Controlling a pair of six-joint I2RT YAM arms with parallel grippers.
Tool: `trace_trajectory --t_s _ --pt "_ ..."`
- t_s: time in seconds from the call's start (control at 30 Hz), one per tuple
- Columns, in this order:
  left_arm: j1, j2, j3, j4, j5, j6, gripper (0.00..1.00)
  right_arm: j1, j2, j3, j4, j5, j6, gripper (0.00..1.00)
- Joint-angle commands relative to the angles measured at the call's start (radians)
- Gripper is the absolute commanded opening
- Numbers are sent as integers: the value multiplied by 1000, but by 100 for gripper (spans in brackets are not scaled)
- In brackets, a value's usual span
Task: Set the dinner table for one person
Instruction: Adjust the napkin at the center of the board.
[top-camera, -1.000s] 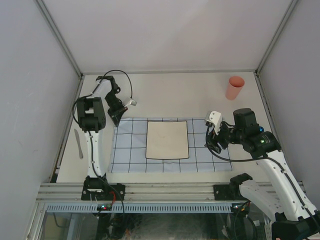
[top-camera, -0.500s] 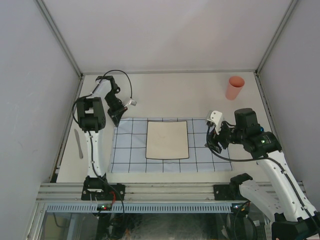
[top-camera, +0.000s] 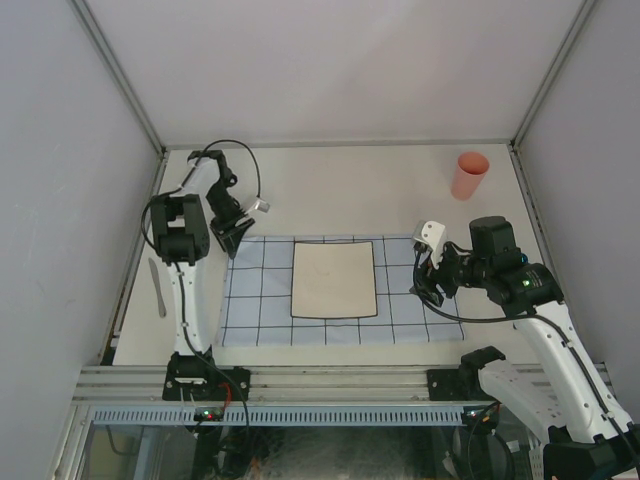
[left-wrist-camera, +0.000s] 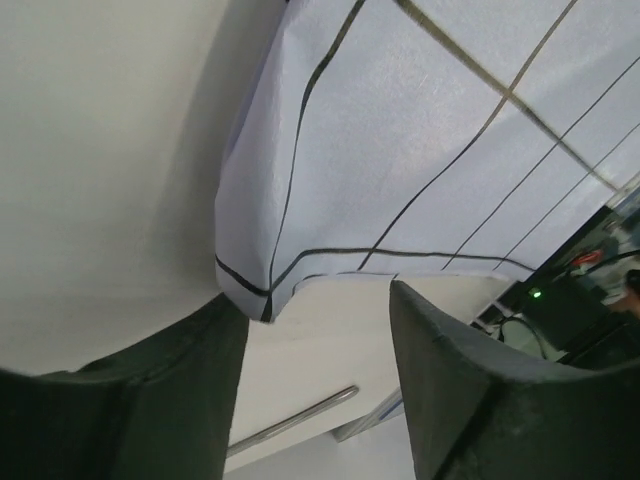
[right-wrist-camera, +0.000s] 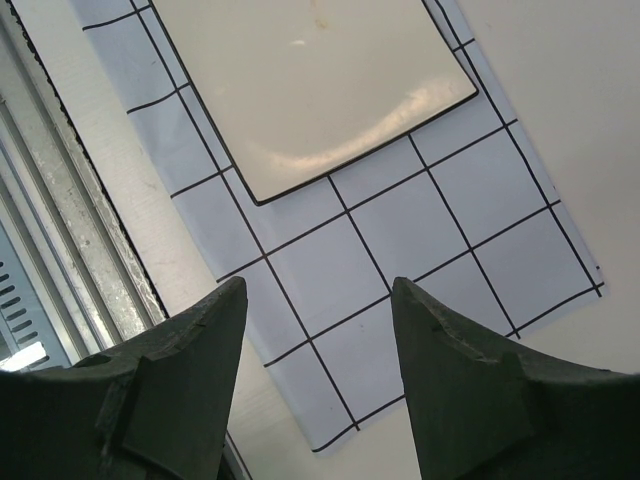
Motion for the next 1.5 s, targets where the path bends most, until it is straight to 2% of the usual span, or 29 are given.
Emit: trace_trajectory --t_s 0.0,0.1,0.2,0.23,0.43,0.63,0.73,0.87,0.97,1.13,1.33,1.47 --pt "19 -39 7 105 -25 21 69 -4 -8 -8 10 -22 8 60" --pt "19 -51 21 116 -39 8 77 -4 -13 -16 9 -26 8 60" --pt "19 -64 35 115 -41 -6 99 -4 -19 -18 7 -20 5 60" --pt "18 -78 24 115 -32 -7 100 -3 -19 -17 6 -16 1 60" --pt "13 -201 -32 140 14 -41 100 7 19 -49 104 78 54 61" --pt "13 -439 -212 263 69 -163 100 12 171 -50 216 87 192 61" --pt "15 -546 -305 330 101 -221 100 2 266 -47 277 8 229 62" --pt "26 -651 -393 376 160 -304 100 -54 402 -48 423 -224 355 62" --pt "34 -687 -408 333 251 -332 100 -100 508 -48 596 -385 535 63" --pt "65 -718 -453 295 405 -386 100 -97 648 -48 847 -404 748 64" --pt "66 -692 -505 251 490 -423 100 -95 809 -48 966 -384 878 64" --pt "73 -683 -524 243 487 -425 100 -105 858 -46 988 -408 889 65"
